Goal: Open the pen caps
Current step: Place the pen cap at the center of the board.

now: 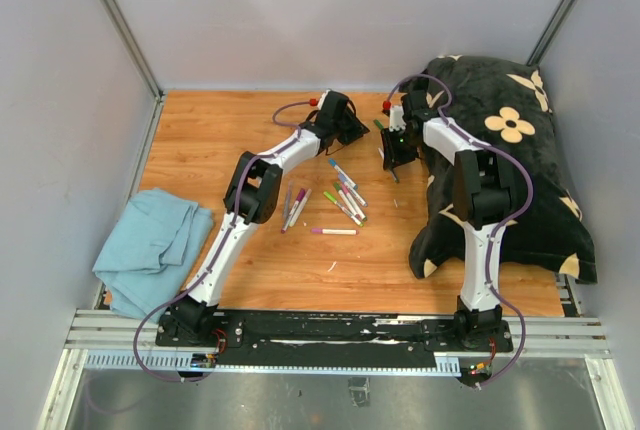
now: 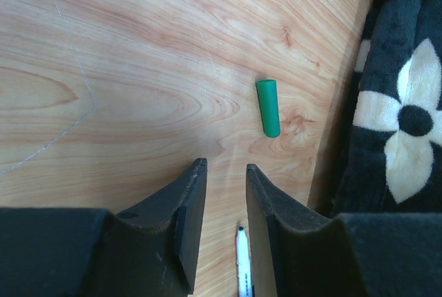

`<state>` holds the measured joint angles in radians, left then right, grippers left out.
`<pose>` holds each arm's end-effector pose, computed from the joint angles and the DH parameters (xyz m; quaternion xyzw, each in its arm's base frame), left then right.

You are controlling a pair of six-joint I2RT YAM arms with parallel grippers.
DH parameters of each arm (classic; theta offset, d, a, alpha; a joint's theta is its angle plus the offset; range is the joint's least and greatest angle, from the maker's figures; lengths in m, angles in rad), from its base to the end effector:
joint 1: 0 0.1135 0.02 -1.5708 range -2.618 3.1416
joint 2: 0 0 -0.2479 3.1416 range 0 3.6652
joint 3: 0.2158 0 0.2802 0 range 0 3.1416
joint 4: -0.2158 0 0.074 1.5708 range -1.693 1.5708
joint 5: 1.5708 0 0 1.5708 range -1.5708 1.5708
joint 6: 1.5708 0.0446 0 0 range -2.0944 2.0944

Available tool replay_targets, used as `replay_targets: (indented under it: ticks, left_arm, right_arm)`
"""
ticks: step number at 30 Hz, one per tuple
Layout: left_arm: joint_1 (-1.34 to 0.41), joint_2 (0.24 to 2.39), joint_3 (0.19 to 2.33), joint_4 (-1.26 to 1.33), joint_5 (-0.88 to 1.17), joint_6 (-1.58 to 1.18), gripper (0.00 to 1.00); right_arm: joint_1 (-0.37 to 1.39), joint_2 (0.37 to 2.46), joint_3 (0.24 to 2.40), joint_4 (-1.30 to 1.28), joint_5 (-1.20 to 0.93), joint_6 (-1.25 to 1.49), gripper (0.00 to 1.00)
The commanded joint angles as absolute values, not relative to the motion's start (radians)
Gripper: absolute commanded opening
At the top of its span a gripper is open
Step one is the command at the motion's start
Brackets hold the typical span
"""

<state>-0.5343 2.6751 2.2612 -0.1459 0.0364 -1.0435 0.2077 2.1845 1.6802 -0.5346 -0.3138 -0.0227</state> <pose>0.5298 -0.3154 0.1069 -0.2118 0.8488 -0.3548 0.3299 0.4771 0.1146 0.1361 -0.1503 0.9420 0.1741 0.2446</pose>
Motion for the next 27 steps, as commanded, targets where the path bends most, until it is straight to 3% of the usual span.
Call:
replay_targets:
  ticks: [1, 6, 10, 15, 19, 24, 27]
  left_arm:
    - [-0.537, 2.638, 2.273, -0.218, 0.010, -0.989, 0.35]
    - [-0.537, 2.557, 2.235, -0.197, 0.020, -0.918, 0.35]
    - [-0.542, 2.386, 2.067, -0.112, -0.018, -0.809, 0.36]
    - [-0.577, 2.022, 1.596, 0.153, -0.100, -0.615, 0.38]
    - [-0.594, 1.746, 1.201, 0.404, -0.042, -0.506, 0.47]
    - [-0.594, 1.447, 0.836, 0.504, 0.001, -0.401, 0.52]
    - [-0.593, 1.262, 0.646, 0.529, 0.009, -0.360, 0.60]
  right_arm:
    - [0.213, 2.204, 1.692, -0.598, -0.287, -0.054, 0.33]
    - [0.211, 2.184, 1.694, -0.598, -0.265, -0.077, 0.34]
    - [0.206, 2.163, 1.696, -0.597, -0.231, -0.103, 0.33]
    - [0.207, 2.006, 1.619, -0.555, -0.224, -0.177, 0.34]
    - [0.207, 1.830, 1.508, -0.507, -0.369, -0.250, 0.37]
    - [0.210, 1.655, 1.402, -0.480, -0.575, -0.323, 0.41]
    - [0.239, 1.537, 1.327, -0.424, -0.576, -0.360, 0.42]
